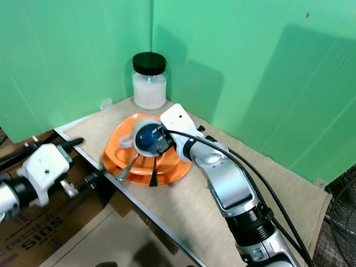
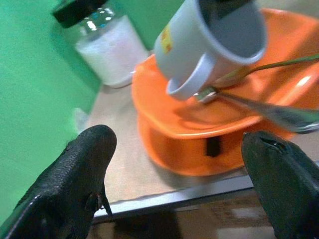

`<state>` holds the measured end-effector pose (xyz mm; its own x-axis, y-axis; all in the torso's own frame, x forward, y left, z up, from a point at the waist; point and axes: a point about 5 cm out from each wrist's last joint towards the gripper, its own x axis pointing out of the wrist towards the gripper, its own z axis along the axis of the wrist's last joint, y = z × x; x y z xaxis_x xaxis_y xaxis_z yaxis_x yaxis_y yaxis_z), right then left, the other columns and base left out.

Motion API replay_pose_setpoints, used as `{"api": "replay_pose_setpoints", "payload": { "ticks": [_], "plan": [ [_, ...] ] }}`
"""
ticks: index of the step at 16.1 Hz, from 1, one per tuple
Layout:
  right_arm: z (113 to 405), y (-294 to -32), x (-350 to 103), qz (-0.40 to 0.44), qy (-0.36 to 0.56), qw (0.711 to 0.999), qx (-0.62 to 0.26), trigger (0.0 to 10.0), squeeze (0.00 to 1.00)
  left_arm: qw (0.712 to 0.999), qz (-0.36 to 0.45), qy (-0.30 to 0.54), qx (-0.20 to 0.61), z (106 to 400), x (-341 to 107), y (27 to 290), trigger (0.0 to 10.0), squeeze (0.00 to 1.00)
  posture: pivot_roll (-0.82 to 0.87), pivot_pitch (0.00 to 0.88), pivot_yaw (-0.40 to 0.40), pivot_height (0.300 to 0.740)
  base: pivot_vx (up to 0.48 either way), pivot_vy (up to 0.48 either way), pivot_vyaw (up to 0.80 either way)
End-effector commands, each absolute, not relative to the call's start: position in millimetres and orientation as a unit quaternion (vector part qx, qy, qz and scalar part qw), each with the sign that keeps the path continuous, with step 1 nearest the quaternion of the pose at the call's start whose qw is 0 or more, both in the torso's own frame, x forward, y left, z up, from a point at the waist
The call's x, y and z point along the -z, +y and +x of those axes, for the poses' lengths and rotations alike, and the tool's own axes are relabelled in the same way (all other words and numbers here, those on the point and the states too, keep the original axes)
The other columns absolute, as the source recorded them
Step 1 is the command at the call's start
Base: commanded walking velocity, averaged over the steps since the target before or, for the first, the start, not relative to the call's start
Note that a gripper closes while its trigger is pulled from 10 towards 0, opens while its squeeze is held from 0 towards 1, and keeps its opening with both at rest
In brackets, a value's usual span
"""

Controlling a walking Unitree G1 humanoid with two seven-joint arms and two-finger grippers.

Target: Setting the table

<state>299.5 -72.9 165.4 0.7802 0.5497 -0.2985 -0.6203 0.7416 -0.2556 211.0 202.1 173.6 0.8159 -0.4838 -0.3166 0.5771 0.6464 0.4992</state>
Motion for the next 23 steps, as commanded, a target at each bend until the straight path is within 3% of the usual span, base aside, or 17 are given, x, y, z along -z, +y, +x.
{"api": "replay_pose_setpoints", "payload": {
  "ticks": [1, 3, 5, 6, 7, 8, 9, 12, 16, 17, 18, 23],
  "plan": [
    [302.2, -75.8, -168.8, -0.163, 0.091, 0.931, -0.313, 0.0, 0.0, 0.9, 0.321, 0.068, 0.288, 214.1, -175.8, 203.4, 10.0, 1.0, 0.18, 0.0, -0.056, 0.74, 0.0, 0.0, 0.0],
    [302.8, -74.6, -173.3, -0.149, 0.077, 0.932, -0.323, 0.0, 0.0, 0.885, 0.373, 0.037, 0.275, 222.2, -183.6, 205.2, 10.0, 1.0, 0.18, 0.0, -0.058, 0.74, 0.0, 0.0, 0.0],
    [302.9, -75.6, -188.1, -0.106, 0.042, 0.928, -0.355, 0.0, 0.0, 0.836, 0.457, 0.002, 0.303, 233.8, -187.4, 200.9, 10.0, 0.95, 0.18, 0.0, -0.056, 0.74, 0.0, 0.0, 0.0],
    [303.0, -76.1, -190.5, -0.1, 0.037, 0.927, -0.36, 0.0, 0.0, 0.83, 0.464, -0.003, 0.308, 235.7, -187.2, 200.0, 10.0, 0.95, 0.17, 0.0, -0.056, 0.74, 0.0, 0.0, 0.0],
    [302.8, -77.8, -196.2, -0.087, 0.023, 0.925, -0.368, 0.0, 0.0, 0.816, 0.48, -0.013, 0.323, 239.8, -186.1, 197.2, 10.0, 0.78, 0.17, 0.0, -0.052, 0.74, 0.0, 0.0, 0.0],
    [302.2, -78.4, -198.9, -0.083, 0.017, 0.924, -0.374, 0.0, 0.0, 0.809, 0.487, -0.016, 0.329, 241.8, -185.0, 196.6, 10.0, 0.44, 0.17, 0.0, -0.046, 0.74, 0.0, 0.0, 0.0],
    [299.9, -79.5, -204.3, -0.075, 0.001, 0.917, -0.391, 0.0, 0.0, 0.794, 0.506, -0.029, 0.335, 246.4, -182.7, 196.0, 10.0, 0.25, 0.16, 0.0, -0.044, 0.74, 0.0, 0.0, 0.0],
    [295.3, -80.2, -210.3, -0.071, -0.02, 0.905, -0.418, 0.0, 0.0, 0.778, 0.53, -0.077, 0.328, 254.4, -186.0, 192.0, 10.0, 0.22, 0.16, 0.0, -0.035, 0.74, 0.0, 0.0, 0.0],
    [289.7, -76.1, -211.7, -0.069, -0.03, 0.895, -0.44, 0.0, 0.0, 0.785, 0.519, -0.173, 0.29, 267.5, -201.7, 180.2, 10.0, 0.24, 0.16, 0.0, -0.026, 0.74, 0.0, 0.0, 0.0],
    [289.5, -75.9, -211.5, -0.07, -0.03, 0.894, -0.442, 0.0, 0.0, 0.786, 0.512, -0.187, 0.291, 268.5, -203.7, 177.9, 5.7, 0.24, 0.16, 0.0, -0.025, 0.74, 0.0, 0.0, 0.0],
    [289.4, -75.8, -211.2, -0.071, -0.03, 0.894, -0.442, 0.0, 0.0, 0.787, 0.508, -0.187, 0.297, 268.5, -202.5, 177.0, 0.1, 0.24, 0.15, 0.0, -0.023, 0.74, 0.0, 0.0, 0.0],
    [291.5, -77.7, -208.4, -0.076, -0.024, 0.897, -0.434, 0.0, 0.0, 0.792, 0.481, -0.197, 0.322, 264.6, -195.1, 169.1, 0.0, 0.18, 0.16, 0.0, -0.024, 0.74, 0.0, 0.0, 0.0]
  ]
}}
